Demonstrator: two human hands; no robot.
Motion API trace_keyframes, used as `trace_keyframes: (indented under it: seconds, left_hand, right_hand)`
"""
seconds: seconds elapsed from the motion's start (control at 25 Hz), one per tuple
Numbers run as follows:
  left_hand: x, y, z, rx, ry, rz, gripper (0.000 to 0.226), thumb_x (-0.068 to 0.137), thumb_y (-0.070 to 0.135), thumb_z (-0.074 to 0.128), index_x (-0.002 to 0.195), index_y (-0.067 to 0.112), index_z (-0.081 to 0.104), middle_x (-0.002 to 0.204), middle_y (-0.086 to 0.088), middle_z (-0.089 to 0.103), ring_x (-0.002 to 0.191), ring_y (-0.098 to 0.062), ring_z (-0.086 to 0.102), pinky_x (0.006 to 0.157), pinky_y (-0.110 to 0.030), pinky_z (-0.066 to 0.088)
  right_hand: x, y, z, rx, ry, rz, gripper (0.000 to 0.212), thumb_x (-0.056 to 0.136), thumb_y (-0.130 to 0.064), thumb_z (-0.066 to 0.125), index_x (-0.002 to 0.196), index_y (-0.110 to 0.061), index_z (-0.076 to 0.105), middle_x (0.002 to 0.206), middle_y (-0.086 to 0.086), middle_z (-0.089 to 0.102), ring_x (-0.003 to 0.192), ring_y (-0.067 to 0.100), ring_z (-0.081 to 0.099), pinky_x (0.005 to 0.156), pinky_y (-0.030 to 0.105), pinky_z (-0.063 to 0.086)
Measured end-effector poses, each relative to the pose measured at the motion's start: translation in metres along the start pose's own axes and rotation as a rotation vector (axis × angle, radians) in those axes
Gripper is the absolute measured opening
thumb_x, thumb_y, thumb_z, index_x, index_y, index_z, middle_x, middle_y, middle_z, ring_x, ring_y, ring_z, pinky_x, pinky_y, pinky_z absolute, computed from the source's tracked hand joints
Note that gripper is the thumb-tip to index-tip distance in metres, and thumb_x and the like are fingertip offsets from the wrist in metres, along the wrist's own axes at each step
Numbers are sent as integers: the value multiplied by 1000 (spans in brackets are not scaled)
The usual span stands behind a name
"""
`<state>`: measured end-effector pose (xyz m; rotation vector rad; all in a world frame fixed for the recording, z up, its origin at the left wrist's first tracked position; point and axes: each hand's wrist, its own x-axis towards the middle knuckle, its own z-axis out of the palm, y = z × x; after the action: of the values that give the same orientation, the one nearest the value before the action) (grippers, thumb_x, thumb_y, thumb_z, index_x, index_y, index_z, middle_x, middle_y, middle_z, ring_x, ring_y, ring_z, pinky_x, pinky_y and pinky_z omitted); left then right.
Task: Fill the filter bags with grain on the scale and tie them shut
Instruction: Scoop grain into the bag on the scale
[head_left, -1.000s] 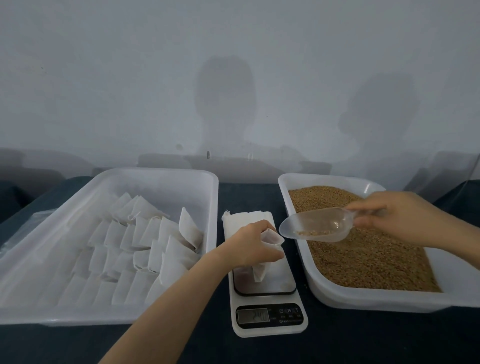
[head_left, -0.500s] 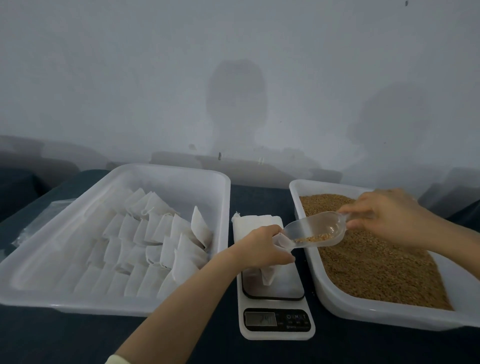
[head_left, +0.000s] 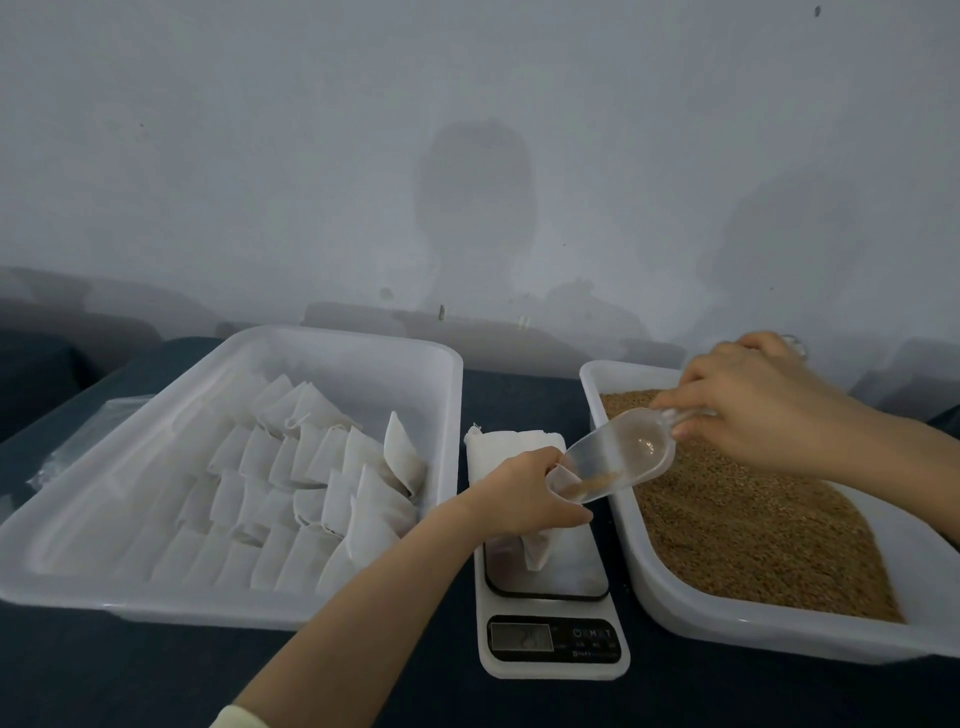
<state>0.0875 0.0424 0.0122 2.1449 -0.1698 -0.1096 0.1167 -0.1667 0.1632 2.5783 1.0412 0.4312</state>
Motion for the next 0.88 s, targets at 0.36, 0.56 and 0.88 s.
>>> trace_keyframes:
  seconds: [0.36, 0.56, 0.88]
  left_hand:
    - [-1, 1, 0, 1, 2, -3, 47, 80, 36, 71, 121, 24, 51, 105, 7, 56, 98, -14, 57, 82, -27, 51]
    - [-2, 0, 0, -20, 38, 7, 32, 81, 35, 70, 108, 28, 54, 100, 7, 57, 91, -10, 57, 76, -25, 51]
    - [-5, 0, -1, -13, 48, 15, 30, 80, 40, 70, 103, 33, 53, 101, 10, 56, 90, -10, 57, 78, -25, 53]
  right_hand:
    - [-14, -27, -10, -350, 489, -437, 35, 70, -2, 56, 98, -14, 72, 84, 9, 67, 81, 29, 64, 84, 48, 48]
    - [-39, 6, 22, -178, 577, -183, 26, 88, -9, 55, 109, -17, 69, 102, 10, 68, 87, 30, 64, 83, 46, 41]
    - [-57, 23, 134, 592, -40, 651, 20, 90, -23, 60, 71, -21, 66, 68, -5, 61, 59, 9, 57, 53, 21, 40]
